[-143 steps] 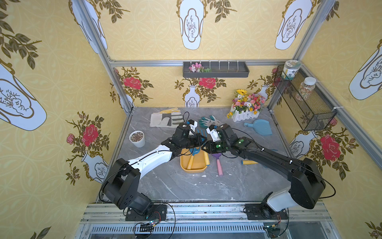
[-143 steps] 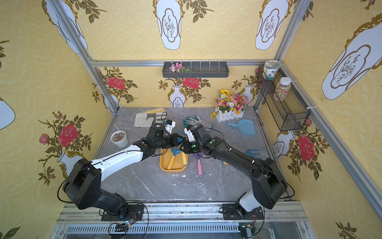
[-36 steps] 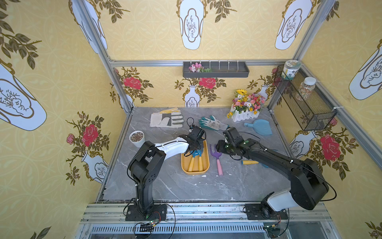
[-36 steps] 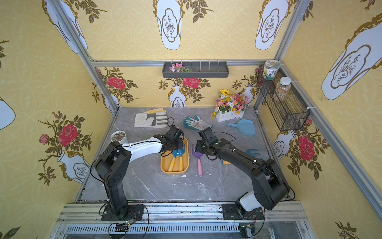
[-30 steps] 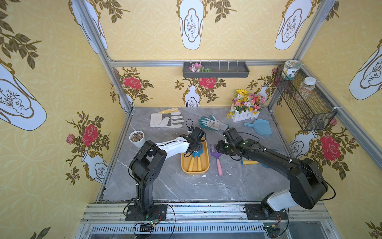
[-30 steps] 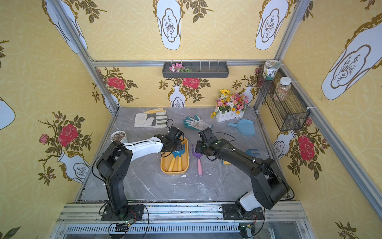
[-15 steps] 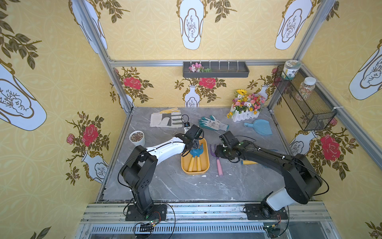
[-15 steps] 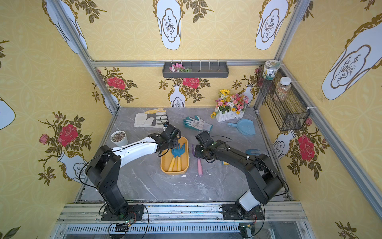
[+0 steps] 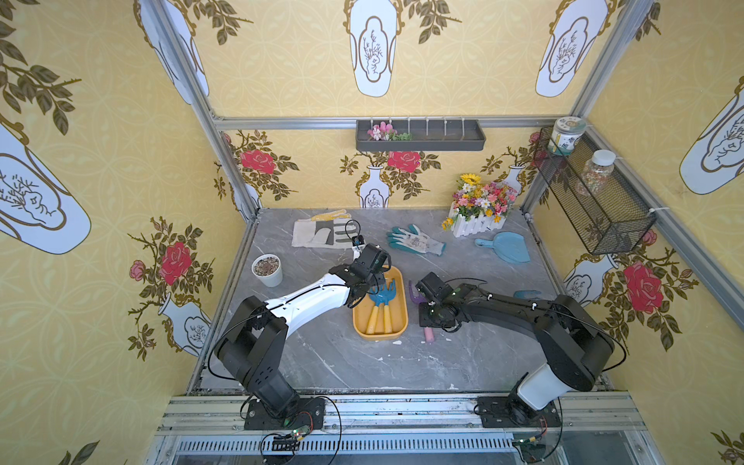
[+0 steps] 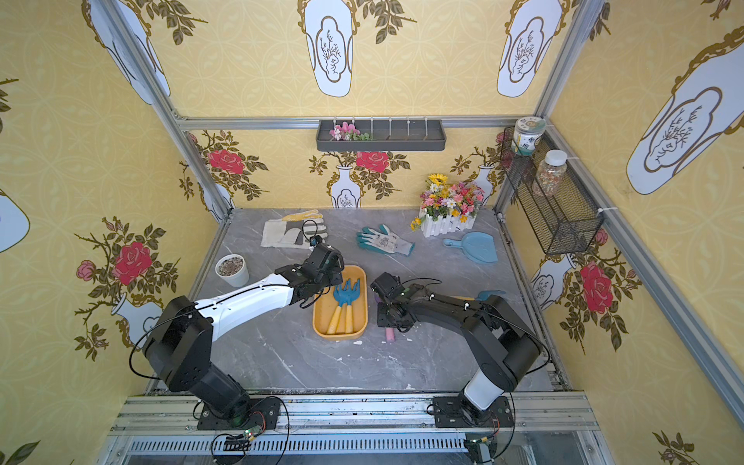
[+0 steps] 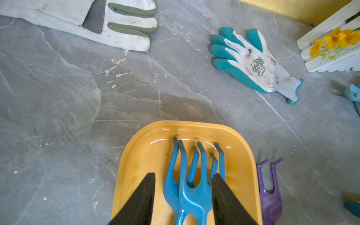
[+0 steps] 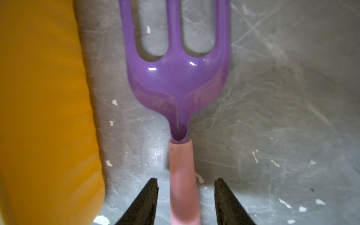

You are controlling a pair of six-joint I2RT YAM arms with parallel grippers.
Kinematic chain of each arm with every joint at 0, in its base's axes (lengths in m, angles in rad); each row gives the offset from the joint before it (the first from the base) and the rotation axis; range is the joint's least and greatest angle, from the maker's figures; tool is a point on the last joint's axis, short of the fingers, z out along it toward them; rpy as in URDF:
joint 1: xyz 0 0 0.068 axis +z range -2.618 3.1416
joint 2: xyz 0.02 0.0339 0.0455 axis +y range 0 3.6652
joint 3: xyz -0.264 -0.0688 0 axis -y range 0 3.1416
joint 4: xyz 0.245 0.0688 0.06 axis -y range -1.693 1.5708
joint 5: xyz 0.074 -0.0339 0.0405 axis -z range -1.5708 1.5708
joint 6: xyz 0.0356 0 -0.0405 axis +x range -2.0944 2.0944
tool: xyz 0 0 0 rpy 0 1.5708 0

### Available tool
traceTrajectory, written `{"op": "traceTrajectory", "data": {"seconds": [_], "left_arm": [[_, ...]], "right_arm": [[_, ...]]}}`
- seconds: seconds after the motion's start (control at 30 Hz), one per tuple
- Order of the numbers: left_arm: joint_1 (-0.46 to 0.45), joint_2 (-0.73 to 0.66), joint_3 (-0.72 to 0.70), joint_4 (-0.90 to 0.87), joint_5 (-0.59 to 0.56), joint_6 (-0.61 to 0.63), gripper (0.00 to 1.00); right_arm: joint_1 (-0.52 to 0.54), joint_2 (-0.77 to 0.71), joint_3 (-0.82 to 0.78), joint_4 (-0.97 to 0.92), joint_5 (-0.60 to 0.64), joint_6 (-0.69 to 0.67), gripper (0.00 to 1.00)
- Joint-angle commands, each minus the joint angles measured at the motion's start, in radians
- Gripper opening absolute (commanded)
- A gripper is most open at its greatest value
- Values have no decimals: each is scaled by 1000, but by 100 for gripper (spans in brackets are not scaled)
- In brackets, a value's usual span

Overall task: Put the rake into the storage box
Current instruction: Pick up the rake at the center of the board.

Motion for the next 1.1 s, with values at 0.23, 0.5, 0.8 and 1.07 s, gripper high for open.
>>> {"op": "traceTrajectory", "data": {"seconds": [0.23, 0.5, 0.8, 1.07], "left_arm": [[10, -93, -49, 113, 106, 23, 59], [42, -139, -114, 195, 251, 21, 63], [61, -168, -160, 335, 489, 41, 68], [105, -134, -170, 485, 781, 50, 65]], "right_arm": [[5, 65, -25, 56, -1, 12, 29], [-64, 7, -20, 86, -96, -5, 0], [-227, -168, -45, 419, -600, 30, 0], [-239, -135, -60, 827, -830, 212, 0]]}}
